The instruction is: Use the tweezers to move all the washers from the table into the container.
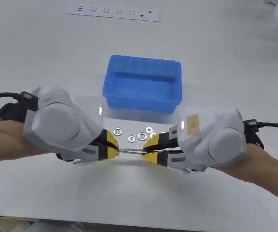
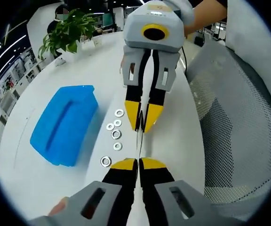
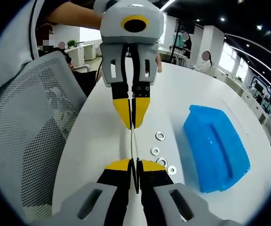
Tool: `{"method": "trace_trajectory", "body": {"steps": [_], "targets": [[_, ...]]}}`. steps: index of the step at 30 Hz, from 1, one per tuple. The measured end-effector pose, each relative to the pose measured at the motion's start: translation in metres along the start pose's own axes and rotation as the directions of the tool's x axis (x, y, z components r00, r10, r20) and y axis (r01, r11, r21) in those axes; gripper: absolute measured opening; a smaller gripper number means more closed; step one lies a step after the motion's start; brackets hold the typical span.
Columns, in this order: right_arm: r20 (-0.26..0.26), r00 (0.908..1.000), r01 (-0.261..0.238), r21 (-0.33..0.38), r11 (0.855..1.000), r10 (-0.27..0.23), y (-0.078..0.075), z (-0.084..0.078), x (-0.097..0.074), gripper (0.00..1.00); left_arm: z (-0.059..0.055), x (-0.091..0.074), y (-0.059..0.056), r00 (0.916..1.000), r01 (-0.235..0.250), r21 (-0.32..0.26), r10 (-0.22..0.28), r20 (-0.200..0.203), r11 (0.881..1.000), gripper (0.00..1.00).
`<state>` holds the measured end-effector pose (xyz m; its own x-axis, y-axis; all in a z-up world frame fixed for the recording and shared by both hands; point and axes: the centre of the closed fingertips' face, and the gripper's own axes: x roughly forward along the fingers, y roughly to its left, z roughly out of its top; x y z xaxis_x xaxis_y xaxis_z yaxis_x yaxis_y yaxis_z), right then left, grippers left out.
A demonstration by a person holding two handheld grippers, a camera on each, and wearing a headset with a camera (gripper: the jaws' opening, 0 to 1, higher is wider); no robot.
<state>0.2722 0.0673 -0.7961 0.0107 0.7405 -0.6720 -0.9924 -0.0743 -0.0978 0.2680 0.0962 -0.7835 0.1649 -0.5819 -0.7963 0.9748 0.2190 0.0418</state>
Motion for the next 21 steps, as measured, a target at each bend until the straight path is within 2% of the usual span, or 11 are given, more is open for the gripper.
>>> {"method": "trace_trajectory", "body": {"steps": [7, 13, 17, 21], "targets": [[0.010, 0.9999, 0.000, -0.013, 1.000, 0.000, 0.004, 0.001, 0.003, 0.07, 0.007, -0.009, -0.005, 1.0000, 0.007, 0.014, -0.007, 0.001, 1.000, 0.06], [0.017, 0.9998, 0.013, -0.023, 1.000, -0.013, 0.004, 0.001, 0.003, 0.07, 0.018, -0.014, -0.005, 0.9995, 0.003, 0.013, -0.004, 0.030, 1.000, 0.06], [0.033, 0.9992, 0.022, -0.023, 1.000, -0.021, 0.003, 0.002, 0.001, 0.07, 0.022, -0.015, -0.005, 0.9993, 0.000, 0.022, -0.001, 0.036, 1.000, 0.06], [0.066, 0.9975, 0.027, -0.019, 0.999, -0.025, 0.002, 0.002, -0.004, 0.07, 0.033, -0.018, -0.006, 0.9980, 0.001, 0.025, -0.002, 0.063, 1.000, 0.06]]}}
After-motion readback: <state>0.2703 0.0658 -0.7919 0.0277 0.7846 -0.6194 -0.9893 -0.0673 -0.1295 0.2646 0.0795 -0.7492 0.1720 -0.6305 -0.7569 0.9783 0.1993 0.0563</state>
